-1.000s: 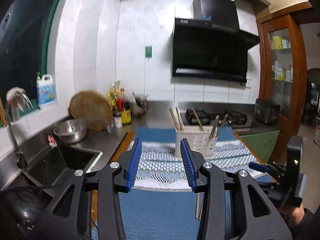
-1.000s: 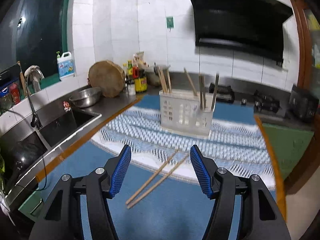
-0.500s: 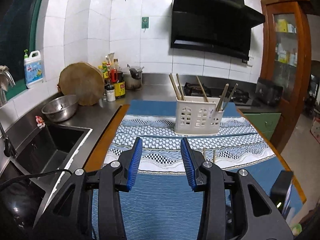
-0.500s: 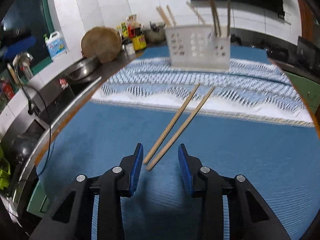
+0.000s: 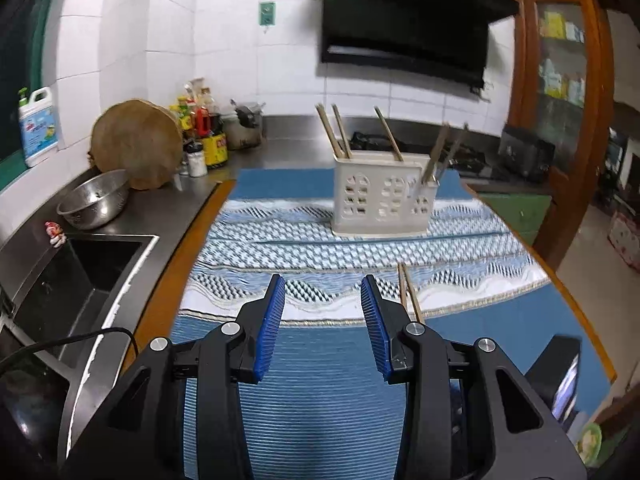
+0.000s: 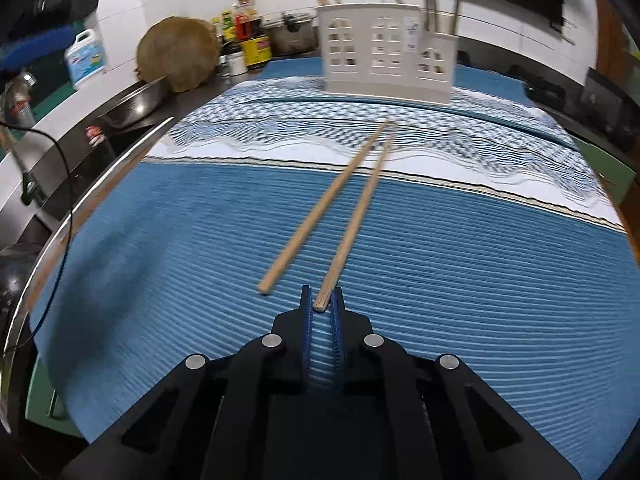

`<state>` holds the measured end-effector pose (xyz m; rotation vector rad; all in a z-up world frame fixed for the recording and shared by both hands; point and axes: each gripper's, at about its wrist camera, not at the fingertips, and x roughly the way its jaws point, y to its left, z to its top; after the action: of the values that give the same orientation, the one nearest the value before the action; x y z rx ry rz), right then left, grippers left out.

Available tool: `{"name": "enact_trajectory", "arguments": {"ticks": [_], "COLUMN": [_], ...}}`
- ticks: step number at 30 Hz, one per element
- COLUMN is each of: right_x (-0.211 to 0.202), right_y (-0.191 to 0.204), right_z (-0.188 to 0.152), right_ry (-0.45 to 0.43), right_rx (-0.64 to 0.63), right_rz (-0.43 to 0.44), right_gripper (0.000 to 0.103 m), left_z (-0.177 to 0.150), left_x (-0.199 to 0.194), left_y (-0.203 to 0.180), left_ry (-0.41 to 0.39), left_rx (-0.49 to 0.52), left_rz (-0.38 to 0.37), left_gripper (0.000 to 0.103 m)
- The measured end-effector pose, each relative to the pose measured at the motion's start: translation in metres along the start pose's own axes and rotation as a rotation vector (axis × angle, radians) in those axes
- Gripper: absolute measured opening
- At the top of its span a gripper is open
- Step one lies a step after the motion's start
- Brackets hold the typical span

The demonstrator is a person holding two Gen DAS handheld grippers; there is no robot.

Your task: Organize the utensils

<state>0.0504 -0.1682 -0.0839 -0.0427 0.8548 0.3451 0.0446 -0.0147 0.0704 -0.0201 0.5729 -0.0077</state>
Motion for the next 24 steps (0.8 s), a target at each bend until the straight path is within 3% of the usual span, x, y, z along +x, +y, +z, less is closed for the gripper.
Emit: {"name": "enact_trajectory", "arguments": {"ticks": [2, 7, 11, 15, 18, 24], "right_x": [0.001, 0.005, 0.007, 0.001, -0.004, -0.017], "right_y": [-0.004, -0.001, -0.005, -0.019, -0.029, -0.038], "right_z": [0.0, 0.004, 0.007, 0.005, 0.005, 0.007], "right_ry": [0.005, 0.009, 0.007, -0.004, -0.012, -0.046], "right_rx": [0.017, 0.026, 0.031, 0.058, 0.074, 0.074], "right_rz": [0.017, 0.045, 0.028, 0.03, 0.029, 0.026], "right_gripper": [0.01, 0.023, 0.01, 0.008, 0.008, 0.007], "left_z": [-0.006, -0.024, -0.04, -0.054, -0.065, -0.083], "left_x": [0.01, 0.037, 0.058, 0.075, 0.091, 0.111], "left_y": [-0.006, -0.023, -0.038, -0.049, -0.057, -0.069], "left_ry": [0.027, 0.106, 0.171, 0.227, 0.278, 0.333], "left_rx": [0.015, 0.054, 0.082, 0.103, 0.097, 0.095], "left_rz": [-0.023, -0.105, -0.171, -0.223, -0.285, -0.33], "left_gripper": [0.04, 0.04, 0.04, 0.039, 0.033, 0.024]}}
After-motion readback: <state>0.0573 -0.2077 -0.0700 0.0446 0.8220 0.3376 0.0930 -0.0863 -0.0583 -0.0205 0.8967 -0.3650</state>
